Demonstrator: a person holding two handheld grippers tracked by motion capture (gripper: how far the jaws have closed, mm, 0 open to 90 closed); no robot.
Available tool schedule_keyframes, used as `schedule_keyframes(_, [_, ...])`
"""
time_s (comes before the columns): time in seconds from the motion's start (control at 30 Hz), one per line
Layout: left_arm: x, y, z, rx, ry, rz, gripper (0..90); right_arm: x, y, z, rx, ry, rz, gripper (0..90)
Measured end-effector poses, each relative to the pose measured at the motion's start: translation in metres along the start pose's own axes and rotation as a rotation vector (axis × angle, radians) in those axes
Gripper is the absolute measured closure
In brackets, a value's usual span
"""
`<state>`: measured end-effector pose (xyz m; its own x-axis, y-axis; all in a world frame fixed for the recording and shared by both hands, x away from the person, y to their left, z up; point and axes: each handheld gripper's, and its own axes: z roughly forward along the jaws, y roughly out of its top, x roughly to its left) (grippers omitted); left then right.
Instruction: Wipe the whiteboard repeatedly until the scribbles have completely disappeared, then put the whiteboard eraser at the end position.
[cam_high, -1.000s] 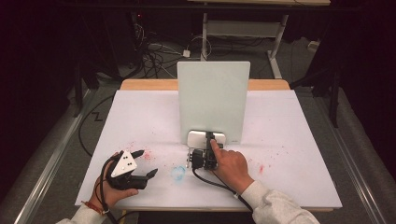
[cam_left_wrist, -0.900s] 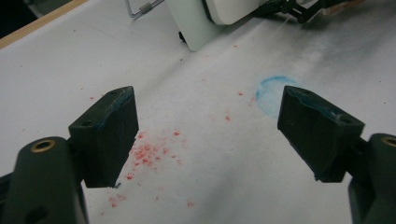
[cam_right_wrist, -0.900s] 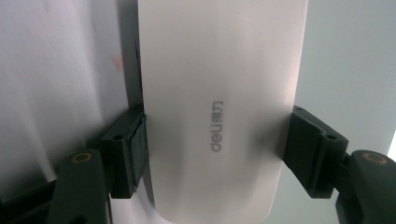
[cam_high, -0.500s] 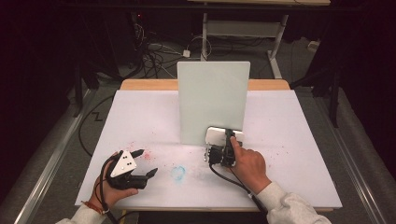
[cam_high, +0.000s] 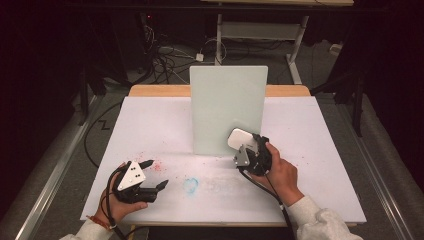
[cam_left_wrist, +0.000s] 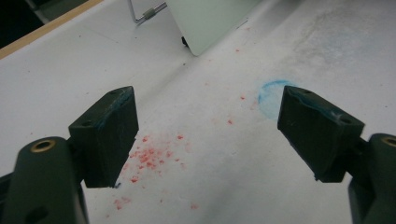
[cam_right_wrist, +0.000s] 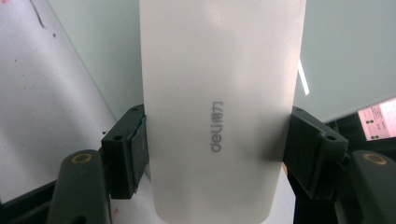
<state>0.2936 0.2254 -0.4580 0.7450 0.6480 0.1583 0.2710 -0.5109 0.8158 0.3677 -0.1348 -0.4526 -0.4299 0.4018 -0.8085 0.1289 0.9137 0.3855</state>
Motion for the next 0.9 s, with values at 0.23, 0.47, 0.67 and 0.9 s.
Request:
schedule_keyframes(0.23, [0.003,-0.001,0.001,-0.001,0.005,-0.002,19.5,-0.018,-0.010,-0.010,-0.052,0.038,0.100,31.3])
schedule_keyframes(0.47, [0.004,-0.002,0.004,0.005,0.006,0.001,19.5,-0.031,-0.019,-0.016,-0.072,0.057,0.172,31.2])
schedule_keyframes(0.67, [0.005,-0.001,0.004,0.007,0.011,0.007,19.5,-0.035,-0.025,-0.019,-0.082,0.080,0.210,31.2])
schedule_keyframes(0.9, [0.005,-0.001,0.005,0.005,0.015,0.015,19.5,-0.043,-0.032,-0.021,-0.099,0.114,0.248,31.3])
